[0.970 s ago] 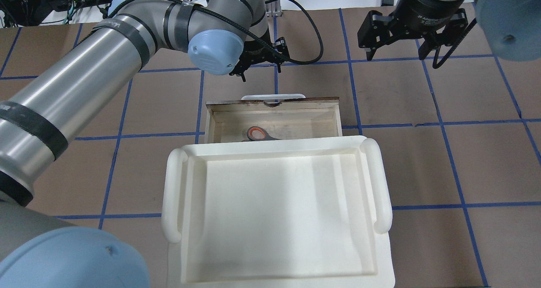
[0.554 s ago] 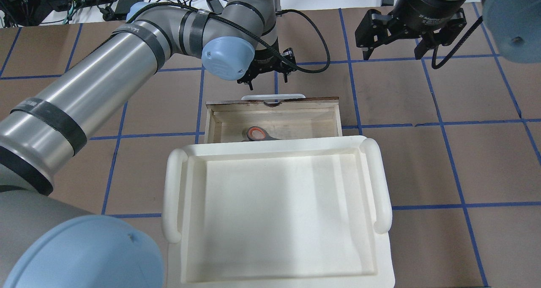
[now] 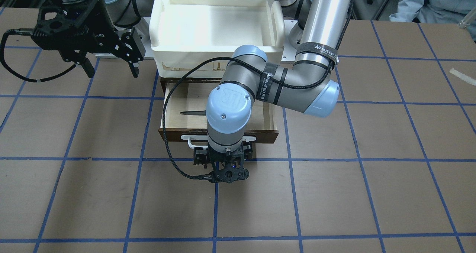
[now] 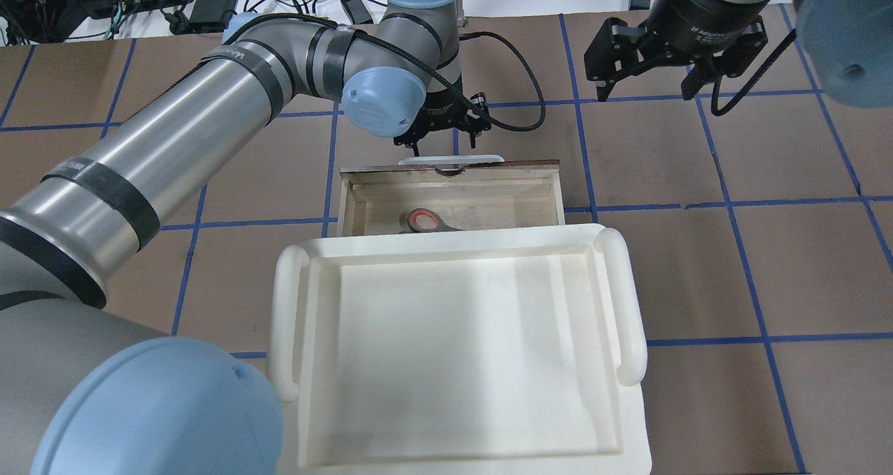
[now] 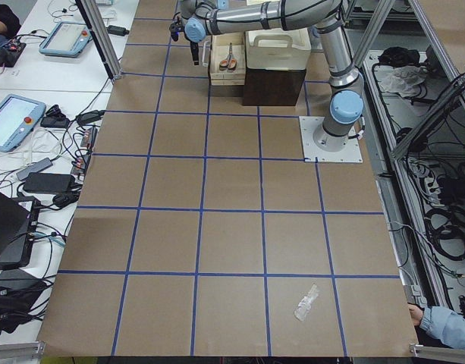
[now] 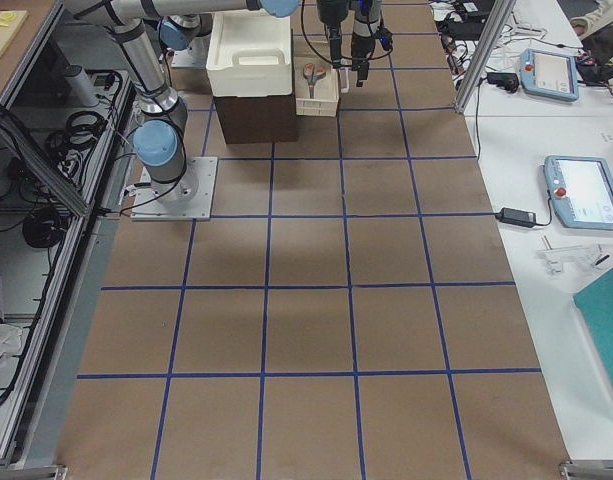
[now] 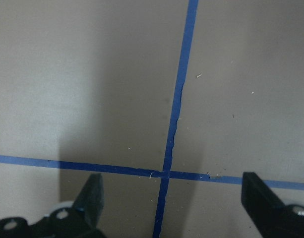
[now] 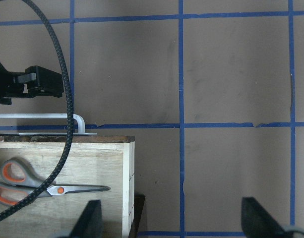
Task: Put scissors in drawer and close it
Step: 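Lower the left gripper to the drawer front edge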
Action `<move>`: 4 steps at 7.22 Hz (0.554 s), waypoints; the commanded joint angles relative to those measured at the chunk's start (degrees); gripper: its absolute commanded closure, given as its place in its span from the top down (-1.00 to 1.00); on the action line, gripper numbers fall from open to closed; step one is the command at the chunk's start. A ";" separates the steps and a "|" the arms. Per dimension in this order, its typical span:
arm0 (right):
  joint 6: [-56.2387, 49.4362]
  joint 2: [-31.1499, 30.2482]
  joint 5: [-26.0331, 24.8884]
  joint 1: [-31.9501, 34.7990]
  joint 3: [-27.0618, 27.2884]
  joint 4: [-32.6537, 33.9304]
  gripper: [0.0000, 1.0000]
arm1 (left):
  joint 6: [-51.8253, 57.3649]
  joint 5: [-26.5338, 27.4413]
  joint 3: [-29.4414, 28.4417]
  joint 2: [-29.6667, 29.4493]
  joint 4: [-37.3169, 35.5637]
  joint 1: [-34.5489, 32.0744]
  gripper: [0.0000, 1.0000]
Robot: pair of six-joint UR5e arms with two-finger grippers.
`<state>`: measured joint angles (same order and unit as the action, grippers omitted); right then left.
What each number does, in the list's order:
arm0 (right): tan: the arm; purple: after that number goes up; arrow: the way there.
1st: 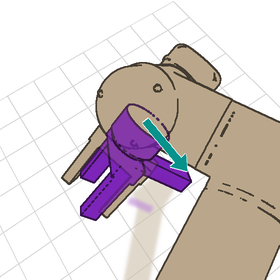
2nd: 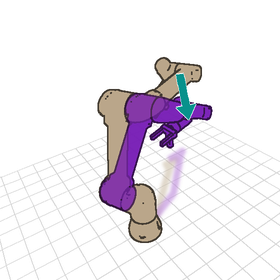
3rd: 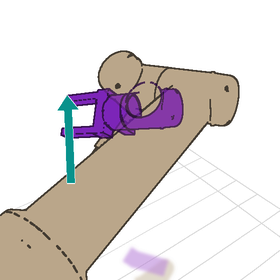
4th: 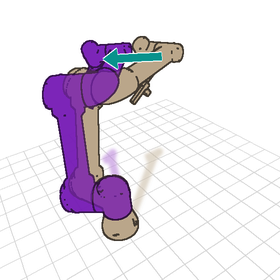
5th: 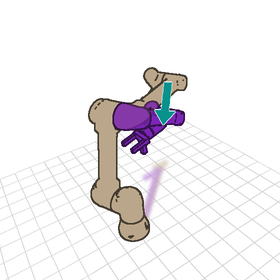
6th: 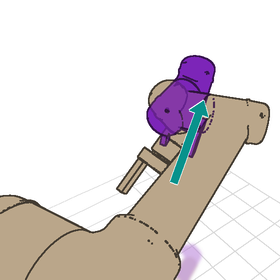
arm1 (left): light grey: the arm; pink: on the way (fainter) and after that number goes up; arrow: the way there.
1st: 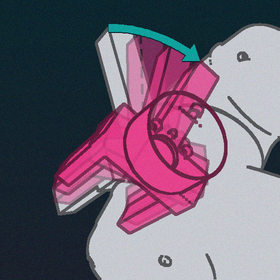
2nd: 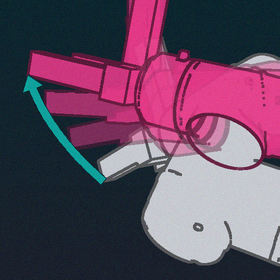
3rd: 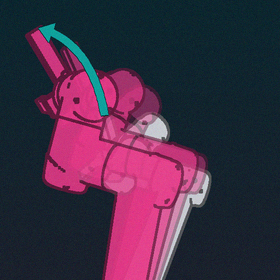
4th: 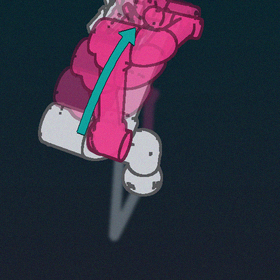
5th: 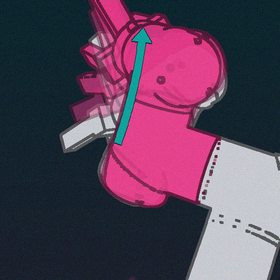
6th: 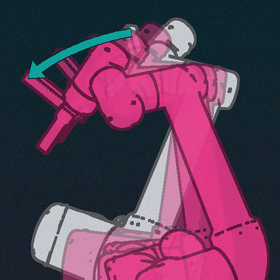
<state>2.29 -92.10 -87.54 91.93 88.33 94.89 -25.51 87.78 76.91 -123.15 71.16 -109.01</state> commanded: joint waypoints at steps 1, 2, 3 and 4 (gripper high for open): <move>0.00 -0.01 0.00 0.00 0.00 0.04 1.00 | 2.13 0.02 -0.26 -0.43 1.69 -0.06 1.00; 0.00 0.08 0.18 -0.26 0.00 0.12 1.00 | 2.14 -0.07 -0.27 -0.52 1.70 -0.06 1.00; -0.18 0.08 -0.08 -0.26 0.00 -0.05 1.00 | 2.14 -1.28 -0.27 -0.52 2.75 -0.06 1.00; -0.35 0.08 -0.35 -0.26 0.09 -0.40 1.00 | 2.22 -1.64 -0.27 -0.34 4.76 -0.06 1.00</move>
<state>2.13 -92.03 -87.62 91.71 88.36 94.81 -23.40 86.81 76.66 -123.59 73.99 -109.07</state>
